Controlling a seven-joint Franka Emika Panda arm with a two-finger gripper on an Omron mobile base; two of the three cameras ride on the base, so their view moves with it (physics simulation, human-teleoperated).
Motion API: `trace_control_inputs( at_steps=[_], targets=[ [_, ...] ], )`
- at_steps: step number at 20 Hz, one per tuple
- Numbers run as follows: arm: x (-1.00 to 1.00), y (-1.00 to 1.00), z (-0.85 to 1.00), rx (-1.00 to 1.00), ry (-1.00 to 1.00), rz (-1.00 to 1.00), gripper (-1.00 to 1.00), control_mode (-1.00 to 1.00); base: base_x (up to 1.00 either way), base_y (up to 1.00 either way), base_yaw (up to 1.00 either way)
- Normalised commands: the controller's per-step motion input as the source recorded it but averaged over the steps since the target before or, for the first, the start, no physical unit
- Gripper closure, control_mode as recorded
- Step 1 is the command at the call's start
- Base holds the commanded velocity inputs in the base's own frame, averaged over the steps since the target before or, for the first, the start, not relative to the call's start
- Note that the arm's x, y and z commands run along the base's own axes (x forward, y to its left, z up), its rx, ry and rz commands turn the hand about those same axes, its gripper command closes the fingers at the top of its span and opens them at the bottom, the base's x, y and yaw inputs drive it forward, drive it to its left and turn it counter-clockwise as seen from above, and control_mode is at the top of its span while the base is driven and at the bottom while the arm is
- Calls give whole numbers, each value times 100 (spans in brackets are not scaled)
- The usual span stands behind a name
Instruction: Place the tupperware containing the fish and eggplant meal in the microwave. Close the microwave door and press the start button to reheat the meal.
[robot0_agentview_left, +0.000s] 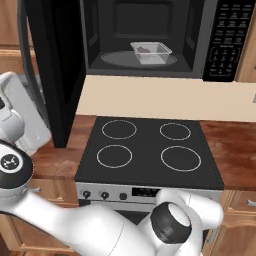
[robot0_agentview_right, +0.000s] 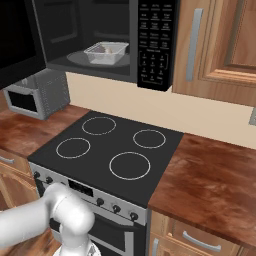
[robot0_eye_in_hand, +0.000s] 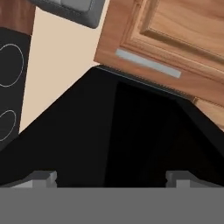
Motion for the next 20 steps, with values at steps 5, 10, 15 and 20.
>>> trace_control_inputs(
  at_steps=[5,10,15,20],
  targets=[
    [0,-83,0,-1,0,-22,-100,-100,0,0,0],
    [0,-99,0,0,0,-19,-100,-100,0,0,0],
    [0,-100,0,0,0,-15,-100,-100,0,0,0],
    [0,-100,-1,0,0,-12,-100,-100,0,0,0]
  ],
)
